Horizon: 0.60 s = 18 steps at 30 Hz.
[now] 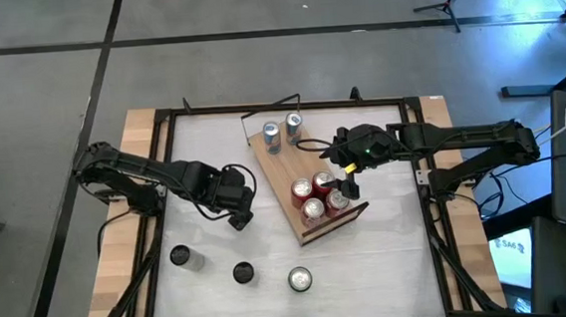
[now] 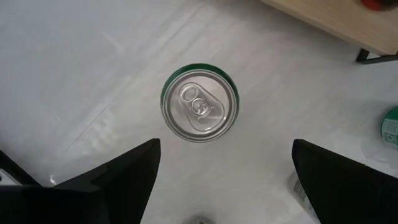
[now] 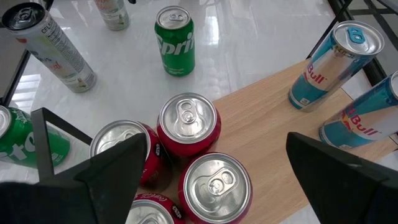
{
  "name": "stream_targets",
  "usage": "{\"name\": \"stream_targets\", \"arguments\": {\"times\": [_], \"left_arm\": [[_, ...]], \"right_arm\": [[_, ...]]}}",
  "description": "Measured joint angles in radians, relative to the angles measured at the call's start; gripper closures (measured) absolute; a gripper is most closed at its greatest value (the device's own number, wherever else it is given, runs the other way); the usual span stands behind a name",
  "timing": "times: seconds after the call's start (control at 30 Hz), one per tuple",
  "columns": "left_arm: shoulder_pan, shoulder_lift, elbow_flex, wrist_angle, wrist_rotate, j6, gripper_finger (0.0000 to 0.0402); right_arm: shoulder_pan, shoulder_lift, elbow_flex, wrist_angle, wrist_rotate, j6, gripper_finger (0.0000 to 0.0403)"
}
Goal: Place canned beverage on shelf
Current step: Put the left green soda can on the shelf
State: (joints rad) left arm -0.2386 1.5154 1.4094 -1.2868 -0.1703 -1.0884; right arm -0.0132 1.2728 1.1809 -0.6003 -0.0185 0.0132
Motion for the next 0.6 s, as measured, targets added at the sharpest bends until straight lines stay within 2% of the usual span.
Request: {"name": "stream_targets", "arguments": {"times": [0.2,0.47,0.6], "left_arm": [[0.001,0.0,0.0,0.0,-0.004,0.0,0.0051],[0.003,0.023,0.0,0.0,-0.094,-0.054,0.0051],[0.008,0.06,0.0,0.0,-0.1,-0.06,0.0051]], "right_arm": [[0.0,0.0,0.0,0.0,0.0,0.0,0.0024],[0.0,0.0,0.0,0.0,0.0,0.0,0.0024],[0.0,0.0,0.0,0.0,0.0,0.0,0.0024]]}}
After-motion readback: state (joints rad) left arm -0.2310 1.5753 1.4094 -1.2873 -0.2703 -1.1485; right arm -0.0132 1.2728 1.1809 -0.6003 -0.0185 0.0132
